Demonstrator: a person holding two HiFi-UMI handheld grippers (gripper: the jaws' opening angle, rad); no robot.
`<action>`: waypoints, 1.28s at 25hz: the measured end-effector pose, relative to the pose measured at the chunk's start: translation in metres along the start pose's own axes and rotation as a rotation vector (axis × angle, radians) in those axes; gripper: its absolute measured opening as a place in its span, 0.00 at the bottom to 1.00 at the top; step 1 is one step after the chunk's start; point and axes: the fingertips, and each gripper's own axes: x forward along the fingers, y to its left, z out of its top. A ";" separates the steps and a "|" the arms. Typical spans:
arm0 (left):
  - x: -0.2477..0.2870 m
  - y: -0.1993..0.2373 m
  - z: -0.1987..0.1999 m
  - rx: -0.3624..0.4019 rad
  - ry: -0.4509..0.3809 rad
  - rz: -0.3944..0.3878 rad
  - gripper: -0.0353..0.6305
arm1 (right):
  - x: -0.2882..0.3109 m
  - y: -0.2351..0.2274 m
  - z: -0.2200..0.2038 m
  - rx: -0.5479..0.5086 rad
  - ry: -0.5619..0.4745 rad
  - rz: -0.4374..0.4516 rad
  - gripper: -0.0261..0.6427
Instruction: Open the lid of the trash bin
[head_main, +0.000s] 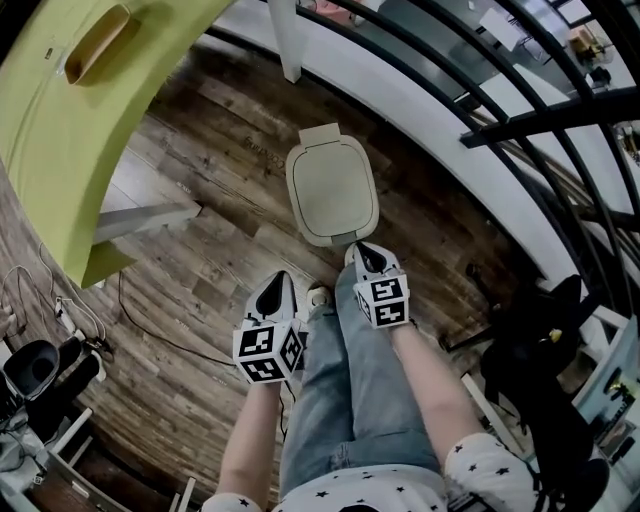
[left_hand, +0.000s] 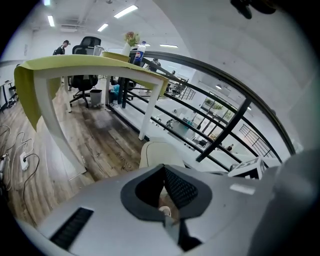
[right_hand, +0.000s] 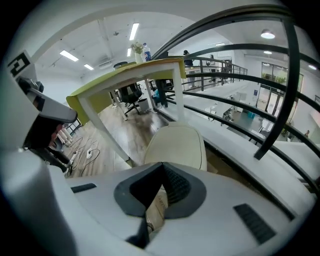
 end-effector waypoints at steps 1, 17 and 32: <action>0.002 0.001 -0.003 -0.001 -0.001 -0.002 0.07 | 0.005 -0.001 -0.005 -0.003 0.010 0.000 0.03; 0.023 0.017 -0.031 -0.029 0.008 0.007 0.07 | 0.069 -0.009 -0.064 -0.020 0.134 -0.007 0.03; 0.028 0.019 -0.035 -0.055 0.010 0.015 0.07 | 0.083 -0.009 -0.076 -0.011 0.171 -0.020 0.03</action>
